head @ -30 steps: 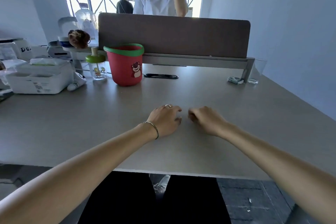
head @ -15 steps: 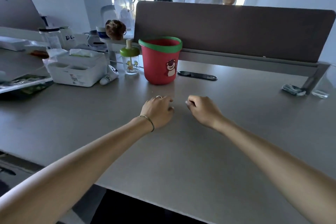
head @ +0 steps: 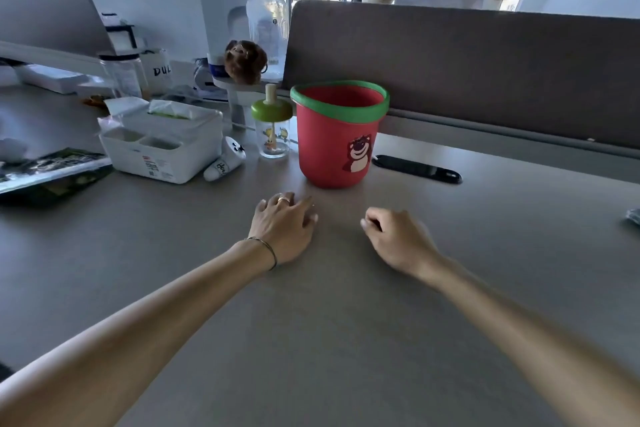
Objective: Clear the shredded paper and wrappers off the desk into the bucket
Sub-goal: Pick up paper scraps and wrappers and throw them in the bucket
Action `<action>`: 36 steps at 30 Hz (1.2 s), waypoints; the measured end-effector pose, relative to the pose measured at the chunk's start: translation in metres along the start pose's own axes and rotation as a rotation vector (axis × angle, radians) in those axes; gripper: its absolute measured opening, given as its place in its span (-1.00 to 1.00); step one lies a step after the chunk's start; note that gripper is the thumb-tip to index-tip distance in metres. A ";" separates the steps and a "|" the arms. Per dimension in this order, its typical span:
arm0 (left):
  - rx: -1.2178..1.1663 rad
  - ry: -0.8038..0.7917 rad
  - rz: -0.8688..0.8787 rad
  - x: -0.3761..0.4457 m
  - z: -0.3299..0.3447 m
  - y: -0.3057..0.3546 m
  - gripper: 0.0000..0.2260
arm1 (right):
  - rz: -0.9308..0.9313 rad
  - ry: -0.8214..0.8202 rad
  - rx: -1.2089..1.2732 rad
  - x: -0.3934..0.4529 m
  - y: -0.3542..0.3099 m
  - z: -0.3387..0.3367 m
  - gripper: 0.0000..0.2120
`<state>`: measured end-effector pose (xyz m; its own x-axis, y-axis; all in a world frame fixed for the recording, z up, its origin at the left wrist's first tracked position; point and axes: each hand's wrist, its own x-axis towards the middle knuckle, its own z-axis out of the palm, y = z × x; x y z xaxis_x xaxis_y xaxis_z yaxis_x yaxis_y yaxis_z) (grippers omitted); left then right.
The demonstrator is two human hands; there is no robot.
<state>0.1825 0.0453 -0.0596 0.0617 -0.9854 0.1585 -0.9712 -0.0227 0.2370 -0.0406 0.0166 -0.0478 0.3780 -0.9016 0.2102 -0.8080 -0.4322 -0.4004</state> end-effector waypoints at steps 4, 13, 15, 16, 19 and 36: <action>0.000 0.077 0.032 0.000 0.004 0.001 -0.61 | -0.066 -0.007 -0.083 -0.001 0.001 0.002 -0.66; -0.027 0.002 0.077 0.008 -0.002 -0.002 -0.63 | -0.089 -0.042 -0.082 0.000 0.003 0.001 -0.67; -0.130 -0.023 0.084 0.015 -0.007 -0.005 -0.67 | -0.061 -0.075 -0.047 0.005 0.003 -0.001 -0.65; -0.204 -0.018 0.072 0.018 -0.009 -0.006 -0.69 | -0.043 -0.093 -0.019 0.007 0.003 -0.002 -0.64; -0.474 0.021 -0.064 0.024 -0.017 -0.008 -0.73 | 0.000 -0.141 0.074 0.015 0.006 -0.004 -0.64; 0.162 -0.037 0.173 0.049 -0.028 0.001 -0.64 | 0.049 -0.083 0.206 0.056 -0.019 -0.012 -0.61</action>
<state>0.1913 0.0014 -0.0252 -0.1145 -0.9824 0.1474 -0.9910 0.1234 0.0523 -0.0096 -0.0256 -0.0174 0.3834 -0.9164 0.1151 -0.7202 -0.3747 -0.5839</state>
